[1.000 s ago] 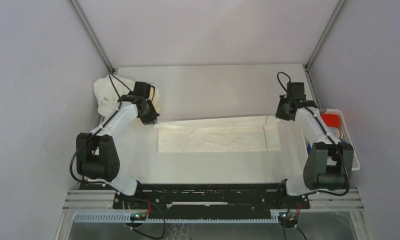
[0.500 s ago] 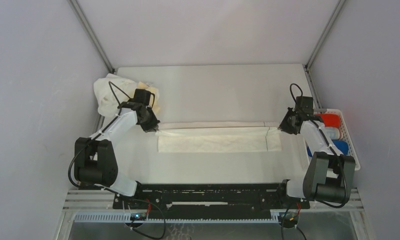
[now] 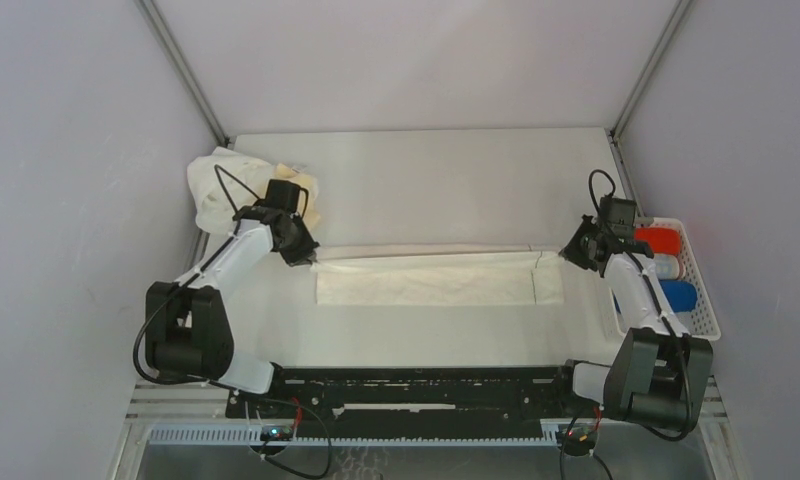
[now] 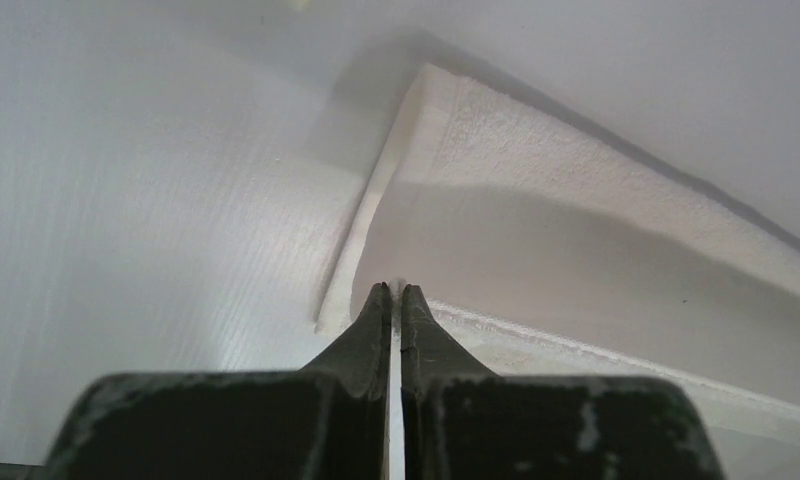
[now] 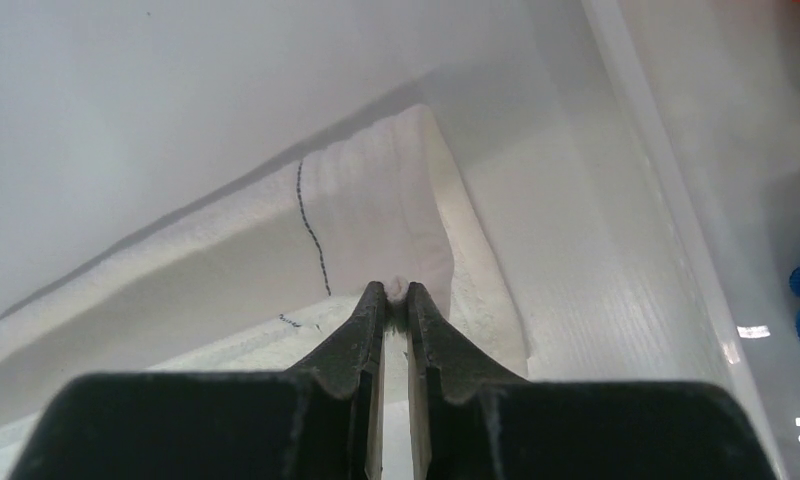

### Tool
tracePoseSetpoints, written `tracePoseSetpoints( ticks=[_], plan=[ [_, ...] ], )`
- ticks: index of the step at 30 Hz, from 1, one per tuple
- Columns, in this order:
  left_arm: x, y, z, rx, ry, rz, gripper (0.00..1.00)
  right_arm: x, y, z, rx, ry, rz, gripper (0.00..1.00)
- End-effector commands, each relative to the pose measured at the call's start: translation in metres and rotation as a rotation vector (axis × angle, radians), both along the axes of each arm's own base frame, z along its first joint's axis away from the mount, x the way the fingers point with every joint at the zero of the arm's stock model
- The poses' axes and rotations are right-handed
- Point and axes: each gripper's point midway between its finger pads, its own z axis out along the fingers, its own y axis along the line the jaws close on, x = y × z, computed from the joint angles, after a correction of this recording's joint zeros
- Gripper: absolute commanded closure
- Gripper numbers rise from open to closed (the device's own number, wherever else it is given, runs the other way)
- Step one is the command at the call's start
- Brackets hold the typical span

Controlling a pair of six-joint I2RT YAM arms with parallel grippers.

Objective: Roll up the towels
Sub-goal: Fold the towel at the center of the board.

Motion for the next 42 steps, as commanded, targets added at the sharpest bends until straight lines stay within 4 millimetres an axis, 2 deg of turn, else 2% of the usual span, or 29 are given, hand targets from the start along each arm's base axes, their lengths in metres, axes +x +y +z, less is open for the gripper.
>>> tracePoseSetpoints(
  ticks=[1,9,16,25,31,42],
  plan=[
    [-0.004,0.039,0.016,0.158,-0.038,0.065,1.0,0.006,-0.045,0.019,-0.15,-0.063,-0.138,0.99],
    [-0.02,0.041,-0.01,0.166,0.028,0.077,1.0,-0.007,-0.044,-0.004,-0.102,-0.003,-0.17,0.99],
    [-0.028,0.039,-0.041,0.166,0.109,0.072,1.0,-0.019,-0.049,-0.037,-0.014,0.058,-0.223,1.0],
    [-0.021,0.036,-0.051,0.149,0.122,0.106,1.0,-0.015,-0.045,-0.053,0.014,0.089,-0.211,1.0],
    [-0.017,0.036,-0.036,0.145,0.075,0.109,1.0,-0.013,-0.047,-0.036,-0.004,0.032,-0.213,1.0],
    [-0.014,0.042,0.005,0.166,-0.012,0.112,1.0,-0.015,-0.047,0.005,-0.02,-0.069,-0.212,0.99]
  ],
)
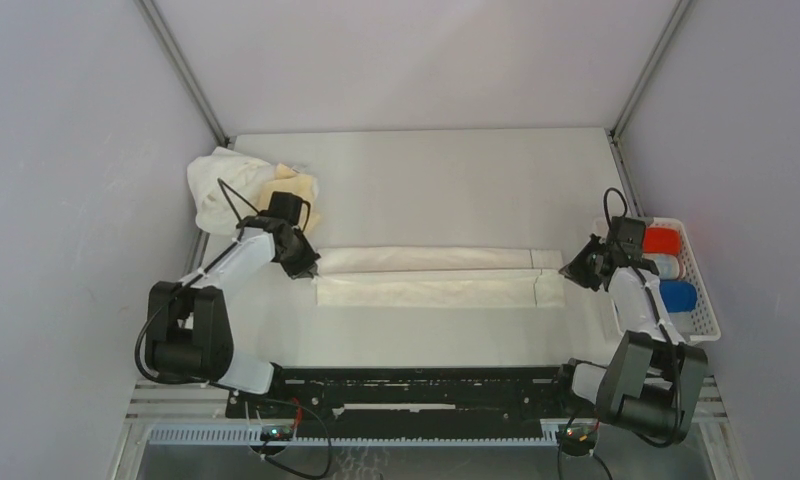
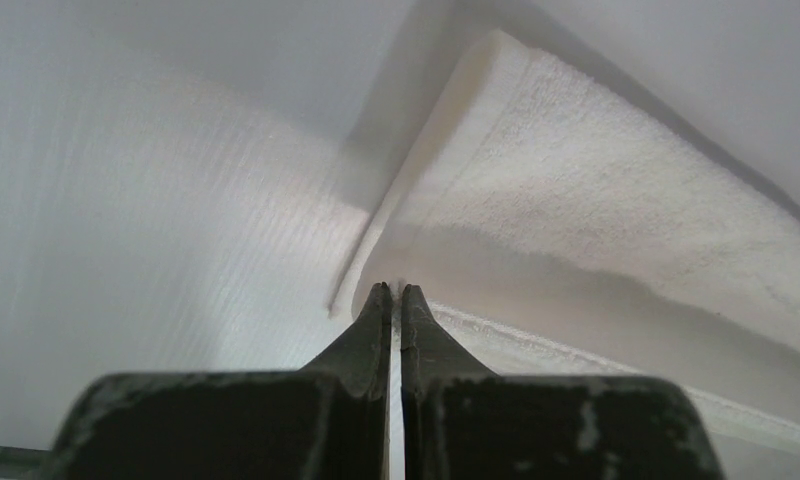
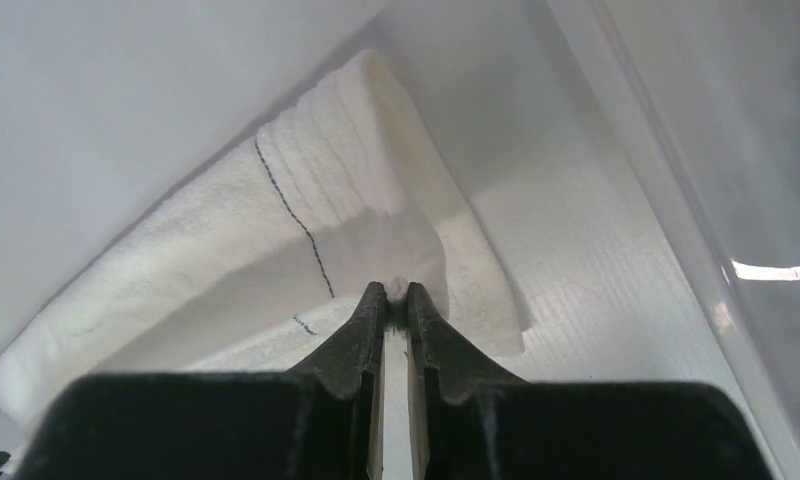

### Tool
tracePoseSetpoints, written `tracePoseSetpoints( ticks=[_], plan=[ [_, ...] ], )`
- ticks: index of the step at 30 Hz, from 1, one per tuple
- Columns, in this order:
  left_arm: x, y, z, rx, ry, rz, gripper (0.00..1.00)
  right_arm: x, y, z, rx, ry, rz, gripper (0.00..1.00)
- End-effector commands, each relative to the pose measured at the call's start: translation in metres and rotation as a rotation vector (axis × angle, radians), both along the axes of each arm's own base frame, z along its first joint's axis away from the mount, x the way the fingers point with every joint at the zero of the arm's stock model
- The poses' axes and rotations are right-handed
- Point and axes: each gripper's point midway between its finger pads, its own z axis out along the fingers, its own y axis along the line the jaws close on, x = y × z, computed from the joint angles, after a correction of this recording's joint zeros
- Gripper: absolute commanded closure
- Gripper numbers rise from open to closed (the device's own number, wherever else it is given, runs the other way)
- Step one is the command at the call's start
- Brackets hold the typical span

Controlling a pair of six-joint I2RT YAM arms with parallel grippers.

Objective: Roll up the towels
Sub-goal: Fold the towel at the center of the board.

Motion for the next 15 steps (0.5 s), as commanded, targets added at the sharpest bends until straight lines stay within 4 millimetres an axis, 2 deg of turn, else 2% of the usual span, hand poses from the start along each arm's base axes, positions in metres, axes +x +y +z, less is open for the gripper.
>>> tracePoseSetpoints(
  ticks=[1,7,15],
  plan=[
    [0.007,0.044,0.034,0.19,-0.084,0.061,1.0,0.014,-0.046,0.033,-0.168,-0.103,-0.121,0.99],
    [0.002,0.043,0.037,0.183,-0.092,0.056,1.0,0.006,-0.05,0.038,-0.18,-0.108,-0.134,0.99],
    [-0.01,0.036,0.008,0.146,-0.027,0.044,1.0,-0.005,-0.048,0.018,-0.148,-0.059,-0.155,0.99]
  ],
)
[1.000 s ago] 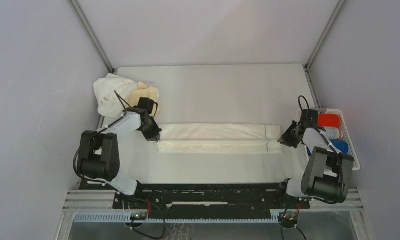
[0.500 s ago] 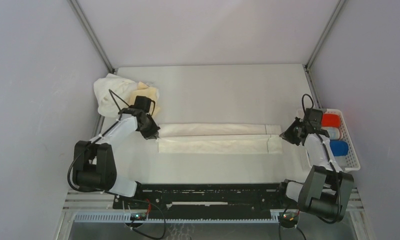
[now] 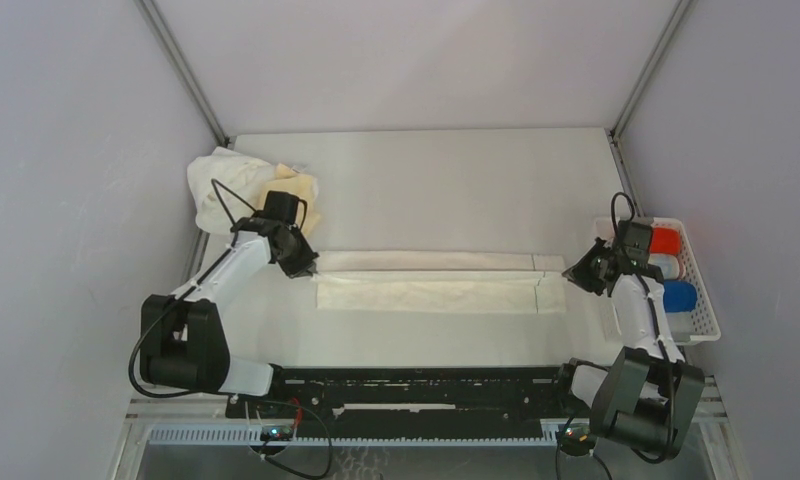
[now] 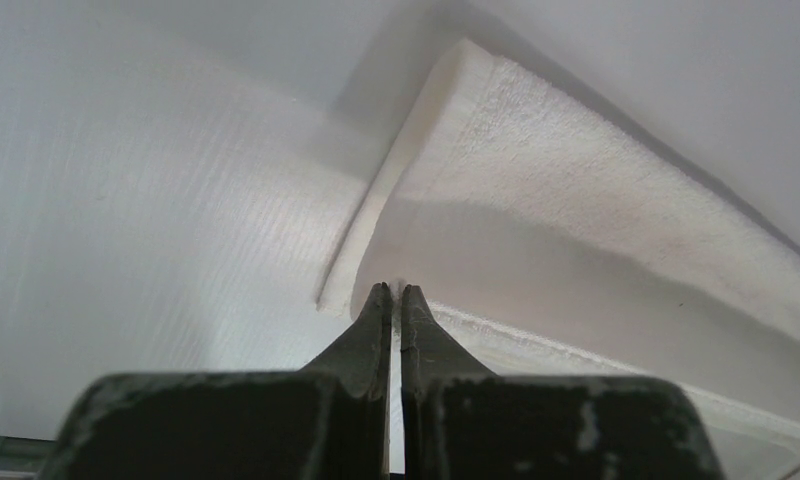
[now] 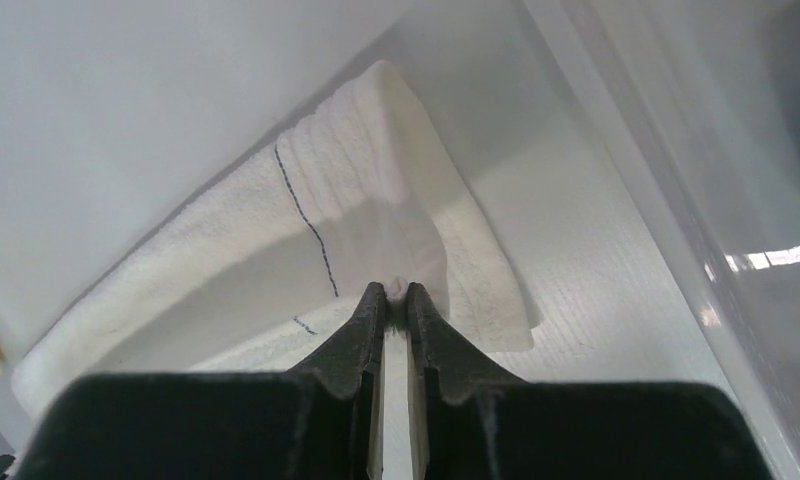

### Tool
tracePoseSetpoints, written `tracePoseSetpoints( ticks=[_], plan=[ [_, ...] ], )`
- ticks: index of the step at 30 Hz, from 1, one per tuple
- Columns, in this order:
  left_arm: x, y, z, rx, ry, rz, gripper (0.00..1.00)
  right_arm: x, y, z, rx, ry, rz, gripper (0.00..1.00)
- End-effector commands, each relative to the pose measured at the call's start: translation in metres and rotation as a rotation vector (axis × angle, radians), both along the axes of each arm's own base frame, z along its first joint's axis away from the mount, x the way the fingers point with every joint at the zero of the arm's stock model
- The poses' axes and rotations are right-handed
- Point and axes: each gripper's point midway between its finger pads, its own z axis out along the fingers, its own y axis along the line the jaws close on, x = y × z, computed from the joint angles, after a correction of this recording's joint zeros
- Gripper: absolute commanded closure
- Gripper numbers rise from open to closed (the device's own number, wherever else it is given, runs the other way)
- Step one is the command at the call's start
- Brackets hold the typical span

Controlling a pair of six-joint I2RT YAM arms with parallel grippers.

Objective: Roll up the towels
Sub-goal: Fold the towel at the center of the board.

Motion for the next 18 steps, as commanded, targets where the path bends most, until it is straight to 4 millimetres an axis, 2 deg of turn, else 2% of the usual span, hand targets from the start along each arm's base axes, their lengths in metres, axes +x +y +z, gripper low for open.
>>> tracePoseSetpoints(
  ticks=[1,5,8,14,18],
  plan=[
    [-0.008,0.037,-0.018,0.16,0.035,0.049,1.0,0.004,-0.045,-0.002,-0.15,-0.019,-0.134,0.99],
    [-0.015,0.036,-0.04,0.161,0.097,0.05,1.0,-0.004,-0.043,-0.023,-0.107,0.039,-0.15,0.96],
    [-0.017,0.034,-0.049,0.152,0.112,0.053,1.0,-0.007,-0.042,-0.032,-0.069,0.053,-0.167,0.96],
    [-0.019,0.032,-0.051,0.144,0.109,0.051,0.97,-0.009,-0.041,-0.039,-0.046,0.063,-0.175,0.94],
    [-0.025,0.028,-0.05,0.137,0.105,0.045,0.87,-0.013,-0.039,-0.04,-0.042,0.064,-0.182,0.82]
  ],
)
